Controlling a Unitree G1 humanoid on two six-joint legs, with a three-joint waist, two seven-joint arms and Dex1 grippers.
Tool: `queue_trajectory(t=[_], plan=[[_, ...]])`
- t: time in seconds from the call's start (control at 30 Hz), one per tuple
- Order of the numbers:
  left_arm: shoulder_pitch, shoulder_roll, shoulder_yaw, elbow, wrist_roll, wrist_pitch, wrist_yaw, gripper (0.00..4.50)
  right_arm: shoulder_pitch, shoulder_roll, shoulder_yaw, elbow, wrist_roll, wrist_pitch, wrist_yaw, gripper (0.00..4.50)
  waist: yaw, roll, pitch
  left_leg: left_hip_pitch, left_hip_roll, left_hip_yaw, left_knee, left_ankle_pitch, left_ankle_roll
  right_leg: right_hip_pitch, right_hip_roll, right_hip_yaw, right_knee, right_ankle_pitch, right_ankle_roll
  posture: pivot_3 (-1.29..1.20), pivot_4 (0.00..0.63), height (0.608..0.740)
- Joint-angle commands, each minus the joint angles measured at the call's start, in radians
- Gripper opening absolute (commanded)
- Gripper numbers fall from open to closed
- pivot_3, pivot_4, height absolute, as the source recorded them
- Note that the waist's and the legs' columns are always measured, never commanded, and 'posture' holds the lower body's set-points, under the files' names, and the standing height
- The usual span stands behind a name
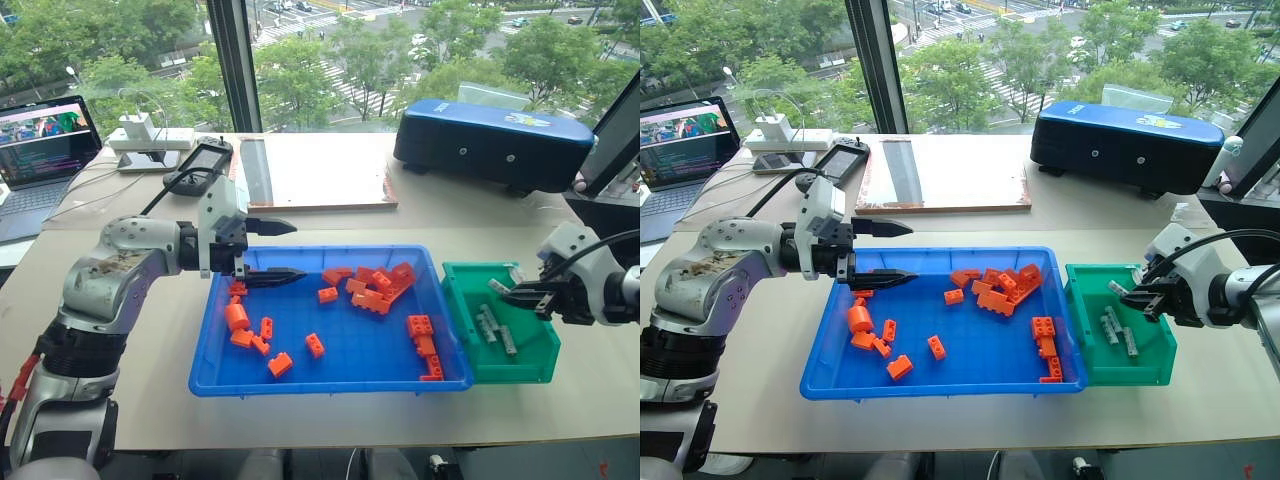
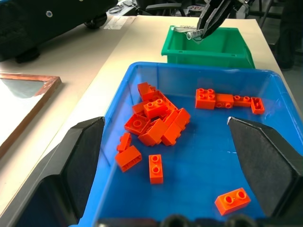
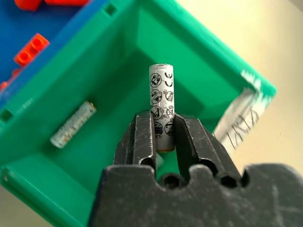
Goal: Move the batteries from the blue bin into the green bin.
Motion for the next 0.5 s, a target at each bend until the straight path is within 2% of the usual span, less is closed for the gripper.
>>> queue_trajectory(t=[0.03, 0.13, 0.23, 0.3, 0.4, 0.5], plan=[[-0.027, -0.005, 0.013, 0.013, 0.025, -0.041, 0.02, 4.5, -0.025, -0.026, -0.05, -0.02, 0.023, 0.011, -0.018, 2.48, 0.006, 0.0, 0.0, 0.0, 0.0, 0.0, 0.0, 0.0, 0.0, 0.0, 0.0, 0.0, 0.0, 0.0, 0.0, 0.0, 0.15, 0.732], [-0.034, -0.016, 0.017, 0.026, 0.045, -0.062, 0.044, 4.5, -0.053, -0.041, -0.074, 0.001, 0.038, 0.005, -0.021, 3.58, 0.012, 0.0, 0.0, 0.0, 0.0, 0.0, 0.0, 0.0, 0.0, 0.0, 0.0, 0.0, -0.001, 0.0, 0.0, 0.0, 0.15, 0.732], [-0.043, -0.031, 0.047, 0.051, 0.045, -0.061, 0.086, 4.5, -0.085, -0.027, -0.12, 0.045, 0.047, -0.046, -0.032, 4.48, 0.013, 0.0, 0.0, 0.0, 0.0, 0.0, 0.0, 0.0, 0.0, 0.0, 0.0, 0.0, -0.001, 0.0, 0.0, 0.0, 0.15, 0.732], [-0.047, -0.035, 0.08, 0.076, 0.041, -0.055, 0.124, 4.5, -0.12, 0.031, -0.173, 0.085, 0.06, -0.127, -0.065, 4.48, 0.013, 0.0, 0.0, 0.0, 0.0, 0.0, 0.0, 0.0, 0.0, 0.001, 0.0, 0.0, -0.001, 0.0, 0.0, 0.0, 0.15, 0.732], [-0.039, -0.019, 0.122, 0.101, 0.03, -0.032, 0.151, 4.5, -0.2, 0.202, -0.301, 0.119, 0.138, -0.168, -0.177, 4.48, 0.007, -0.001, 0.0, 0.0, 0.0, 0.0, 0.0, 0.0, 0.0, 0.0, 0.0, 0.0, -0.001, 0.0, 0.0, 0.0, 0.15, 0.732], [-0.004, 0.012, 0.185, 0.13, 0.02, -0.013, 0.175, 4.5, -0.186, 0.28, -0.339, 0.129, 0.14, -0.273, -0.202, 4.48, 0.007, -0.001, 0.0, 0.0, 0.0, 0.0, 0.0, 0.0, -0.001, 0.0, 0.0, 0.0, 0.0, 0.0, 0.0, 0.0, 0.15, 0.732]])
